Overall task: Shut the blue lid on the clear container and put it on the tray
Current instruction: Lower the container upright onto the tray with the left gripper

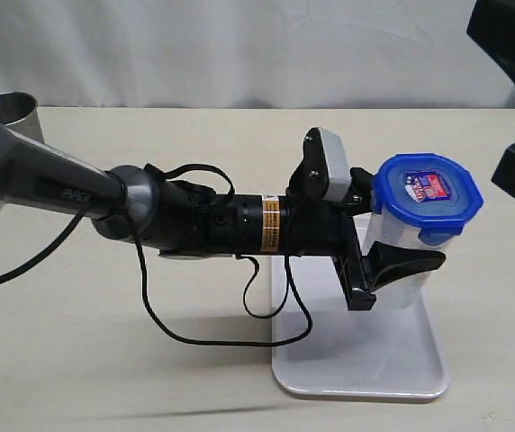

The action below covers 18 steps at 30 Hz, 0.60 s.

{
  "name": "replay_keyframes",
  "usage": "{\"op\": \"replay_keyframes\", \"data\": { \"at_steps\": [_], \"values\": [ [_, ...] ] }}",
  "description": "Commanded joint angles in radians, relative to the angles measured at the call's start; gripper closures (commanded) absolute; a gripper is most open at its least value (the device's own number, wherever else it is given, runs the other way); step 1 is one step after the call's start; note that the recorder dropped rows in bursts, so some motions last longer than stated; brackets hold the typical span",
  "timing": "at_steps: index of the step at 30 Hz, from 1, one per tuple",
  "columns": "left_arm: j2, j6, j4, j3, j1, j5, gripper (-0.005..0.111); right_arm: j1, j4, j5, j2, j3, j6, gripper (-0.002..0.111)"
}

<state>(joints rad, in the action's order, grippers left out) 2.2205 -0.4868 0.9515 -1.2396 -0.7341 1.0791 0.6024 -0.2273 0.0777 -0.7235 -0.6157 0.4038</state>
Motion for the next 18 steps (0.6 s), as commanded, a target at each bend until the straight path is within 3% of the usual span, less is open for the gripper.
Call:
{"op": "replay_keyframes", "data": {
  "at_steps": [1, 8, 18],
  "values": [
    [0.047, 0.049, -0.121, -0.012, 0.041, 0.101, 0.107, -0.007, -0.001, -0.003, 0.005, 0.003, 0.0, 0.104],
    [0.119, 0.029, -0.156, -0.099, 0.111, 0.103, 0.107, -0.007, -0.022, -0.001, 0.005, 0.003, 0.0, 0.104],
    [0.186, -0.035, -0.073, -0.215, 0.098, 0.063, 0.107, -0.007, -0.022, -0.001, 0.003, 0.003, 0.0, 0.104]
  ]
}}
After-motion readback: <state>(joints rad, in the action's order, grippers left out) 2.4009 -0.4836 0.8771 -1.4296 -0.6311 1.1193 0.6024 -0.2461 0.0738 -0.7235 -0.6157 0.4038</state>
